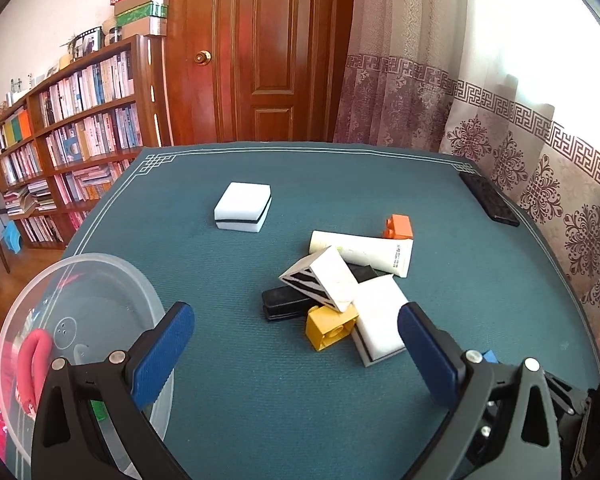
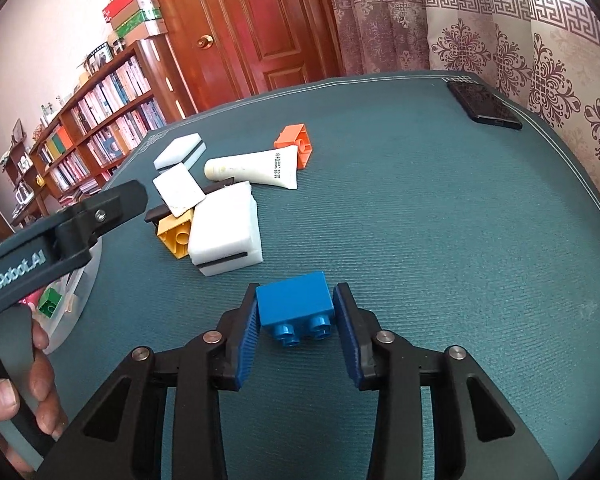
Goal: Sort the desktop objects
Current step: 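Grasp the patterned square card with the left tool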
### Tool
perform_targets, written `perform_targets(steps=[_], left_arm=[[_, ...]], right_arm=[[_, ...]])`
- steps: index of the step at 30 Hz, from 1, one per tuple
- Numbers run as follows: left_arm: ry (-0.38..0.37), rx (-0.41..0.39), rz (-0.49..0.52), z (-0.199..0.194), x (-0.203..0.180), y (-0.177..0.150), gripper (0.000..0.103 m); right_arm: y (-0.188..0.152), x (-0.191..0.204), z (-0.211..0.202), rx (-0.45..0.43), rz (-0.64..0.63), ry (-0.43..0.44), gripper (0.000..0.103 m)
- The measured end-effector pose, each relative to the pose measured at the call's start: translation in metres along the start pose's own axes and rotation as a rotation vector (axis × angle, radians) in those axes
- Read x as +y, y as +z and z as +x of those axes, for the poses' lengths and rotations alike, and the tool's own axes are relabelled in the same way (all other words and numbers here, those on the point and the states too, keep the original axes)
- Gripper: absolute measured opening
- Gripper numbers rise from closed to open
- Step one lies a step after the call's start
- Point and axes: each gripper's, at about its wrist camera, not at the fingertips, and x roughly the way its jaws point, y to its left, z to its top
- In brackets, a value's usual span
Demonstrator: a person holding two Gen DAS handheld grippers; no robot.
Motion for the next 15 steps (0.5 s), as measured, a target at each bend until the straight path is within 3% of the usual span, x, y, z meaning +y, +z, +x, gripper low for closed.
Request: perform_targets(steps=[15], left_arm=[[0.139, 0.017, -0.093, 0.048, -0.01, 0.017, 0.101]], right_arm=[[-0.001, -0.009, 0.001, -0.006, 0.054, 0.014, 0.039]])
